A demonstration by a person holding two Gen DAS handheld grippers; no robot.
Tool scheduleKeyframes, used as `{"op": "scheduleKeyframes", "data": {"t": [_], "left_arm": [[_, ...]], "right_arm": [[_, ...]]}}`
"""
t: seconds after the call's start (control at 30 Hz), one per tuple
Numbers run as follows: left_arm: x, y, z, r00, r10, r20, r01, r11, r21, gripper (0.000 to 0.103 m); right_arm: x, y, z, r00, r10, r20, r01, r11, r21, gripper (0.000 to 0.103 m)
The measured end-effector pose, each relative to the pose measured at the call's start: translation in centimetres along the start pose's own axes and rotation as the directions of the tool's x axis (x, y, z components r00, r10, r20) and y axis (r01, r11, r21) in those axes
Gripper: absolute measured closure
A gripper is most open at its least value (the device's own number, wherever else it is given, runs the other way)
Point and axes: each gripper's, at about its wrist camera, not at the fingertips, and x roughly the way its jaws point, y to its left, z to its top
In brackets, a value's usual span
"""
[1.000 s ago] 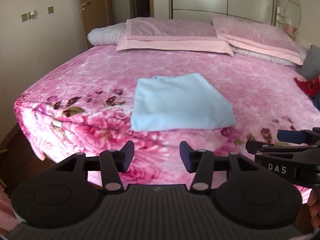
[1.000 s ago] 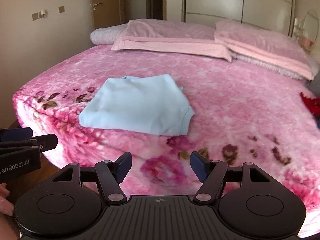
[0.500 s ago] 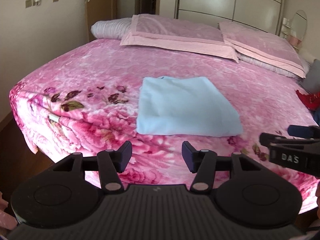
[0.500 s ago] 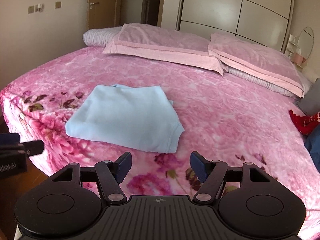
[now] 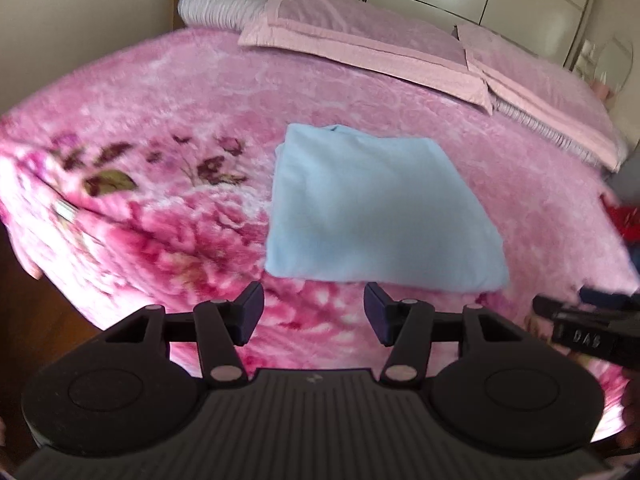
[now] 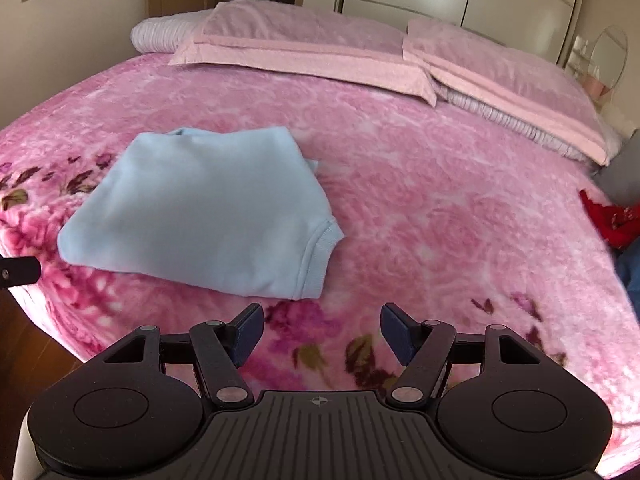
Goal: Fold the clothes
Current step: 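Grasp the folded sweatshirt at its sides with both grippers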
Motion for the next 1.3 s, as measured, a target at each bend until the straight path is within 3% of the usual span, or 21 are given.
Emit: {"op": "scheduleKeyframes", "data": {"t": [0.03, 0.1, 0.17, 0.3, 0.47, 0.57, 0.67, 0.97, 1.3], "left_arm": [[0.6, 0.9, 0.6, 1.0, -0.03, -0.009, 0.029, 0.999, -0.037, 0.05], [1.7, 2.9, 1.6, 0.995, -0.094, -0.011, 0.092, 0.989, -0.113, 0.046], [2.9, 4.9, 2.5, 0.99, -0.14, 0.001, 0.138, 0.974, -0.178, 0.04], [5.8, 7.8, 4.3, 0.983, -0.183, -0.004, 0.176, 0.948, -0.265, 0.04], [10.2, 10.1, 5.6, 0.95, -0.313, -0.023, 0.28, 0.879, -0.385, 0.04], [12.1, 10.4, 6.0, 0.938, -0.346, -0.028, 0.305, 0.861, -0.408, 0.042], [13.9, 10.1, 6.4, 0.929, -0.366, -0.046, 0.317, 0.855, -0.41, 0.046], [17.7, 10.2, 7.6, 0.902, -0.427, -0.065, 0.367, 0.836, -0.407, 0.053], [19.9, 10.7, 8.0, 0.86, -0.508, -0.056, 0.446, 0.799, -0.403, 0.061]], "right_arm": [[0.5, -0.7, 0.1, 0.999, 0.038, -0.002, -0.038, 0.999, 0.026, 0.035], [1.7, -3.5, 0.4, 0.981, 0.195, 0.005, -0.194, 0.969, 0.15, 0.035], [3.6, -6.6, 0.2, 0.942, 0.334, 0.024, -0.323, 0.889, 0.325, 0.035], [7.0, -11.6, -0.3, 0.895, 0.437, 0.085, -0.406, 0.724, 0.558, 0.035], [10.6, -14.0, 0.4, 0.858, 0.503, 0.101, -0.443, 0.626, 0.642, 0.035], [12.6, -14.0, 0.9, 0.84, 0.532, 0.103, -0.458, 0.594, 0.661, 0.035], [14.2, -13.7, 1.3, 0.831, 0.548, 0.094, -0.463, 0.59, 0.661, 0.035], [18.1, -13.1, 3.3, 0.77, 0.626, 0.124, -0.555, 0.56, 0.614, 0.035], [21.7, -12.0, 5.2, 0.668, 0.732, 0.134, -0.658, 0.498, 0.565, 0.036]]}}
